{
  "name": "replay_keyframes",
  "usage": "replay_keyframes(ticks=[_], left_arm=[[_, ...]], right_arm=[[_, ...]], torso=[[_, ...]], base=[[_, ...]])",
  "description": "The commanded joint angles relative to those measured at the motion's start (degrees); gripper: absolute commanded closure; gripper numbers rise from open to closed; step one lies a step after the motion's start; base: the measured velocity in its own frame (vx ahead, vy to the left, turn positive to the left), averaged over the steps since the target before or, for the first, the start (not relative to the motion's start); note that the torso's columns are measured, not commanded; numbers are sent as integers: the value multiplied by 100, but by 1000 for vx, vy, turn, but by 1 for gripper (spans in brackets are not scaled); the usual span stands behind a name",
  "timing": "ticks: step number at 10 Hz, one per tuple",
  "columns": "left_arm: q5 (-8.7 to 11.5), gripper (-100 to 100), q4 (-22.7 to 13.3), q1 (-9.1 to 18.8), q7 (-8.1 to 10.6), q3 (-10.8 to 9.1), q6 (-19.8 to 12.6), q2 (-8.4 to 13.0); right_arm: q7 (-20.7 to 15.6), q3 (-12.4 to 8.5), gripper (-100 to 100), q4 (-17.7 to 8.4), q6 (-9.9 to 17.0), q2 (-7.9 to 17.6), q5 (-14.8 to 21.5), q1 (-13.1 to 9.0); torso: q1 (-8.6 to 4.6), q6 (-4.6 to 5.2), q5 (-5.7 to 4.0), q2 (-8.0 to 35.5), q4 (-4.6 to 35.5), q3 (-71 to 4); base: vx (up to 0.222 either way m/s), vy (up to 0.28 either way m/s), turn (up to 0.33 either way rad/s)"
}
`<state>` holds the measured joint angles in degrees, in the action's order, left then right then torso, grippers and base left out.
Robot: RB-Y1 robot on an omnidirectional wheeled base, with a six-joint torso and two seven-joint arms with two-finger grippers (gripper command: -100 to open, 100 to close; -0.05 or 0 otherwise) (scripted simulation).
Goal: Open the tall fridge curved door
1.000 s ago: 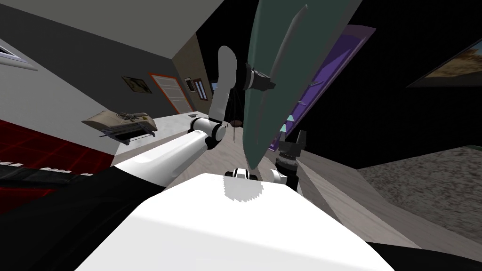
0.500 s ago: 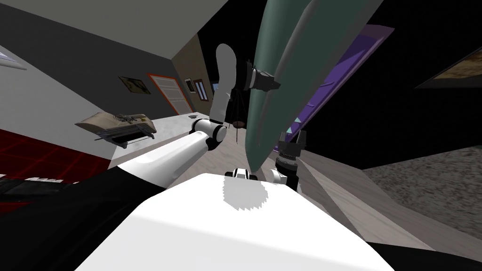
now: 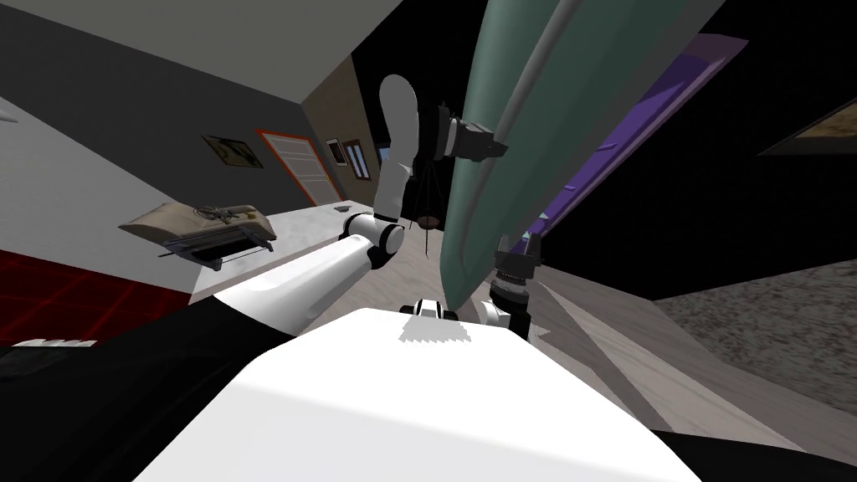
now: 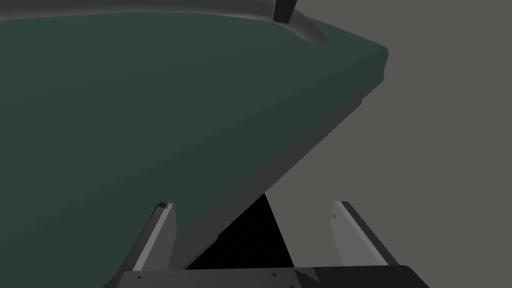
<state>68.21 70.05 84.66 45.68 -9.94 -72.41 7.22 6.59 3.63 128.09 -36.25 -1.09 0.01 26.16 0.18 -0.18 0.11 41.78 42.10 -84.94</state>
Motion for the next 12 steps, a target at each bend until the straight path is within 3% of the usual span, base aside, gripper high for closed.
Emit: replay_keyframes(ticks=[1, 3, 5, 6, 7, 12], left_arm=[[138, -100, 76, 191, 184, -61, -182, 83], [210, -100, 121, 387, 399, -109, -327, 190], [282, -100, 166, 584, 614, -158, -471, 296], [267, -100, 175, 496, 529, -149, -430, 273], [274, 0, 177, 510, 555, -154, -450, 280], [273, 0, 177, 509, 553, -153, -448, 278]], right_arm=[[1, 2, 0, -5, 0, 0, 1, 6], [2, 13, 0, -31, 1, 3, 4, 43], [2, 17, 0, -36, 0, 4, 6, 50], [6, 27, 0, -33, -5, 6, 8, 52], [6, 26, 0, -33, -6, 6, 8, 52], [5, 23, 0, -36, -5, 7, 7, 57]], torso=[[-13, -1, -4, 10, -3, 11], [-102, 11, -28, 11, 16, 1], [-46, 19, -19, 41, 18, 29], [-23, 19, -12, 42, 18, 31], [-2, 17, -5, 41, 14, 31], [-18, 17, -11, 49, 19, 36]], base=[[56, 82, 71], [25, -85, 53], [-2, -95, -6], [-4, -33, 2], [-2, -10, -3], [0, 0, 0]])
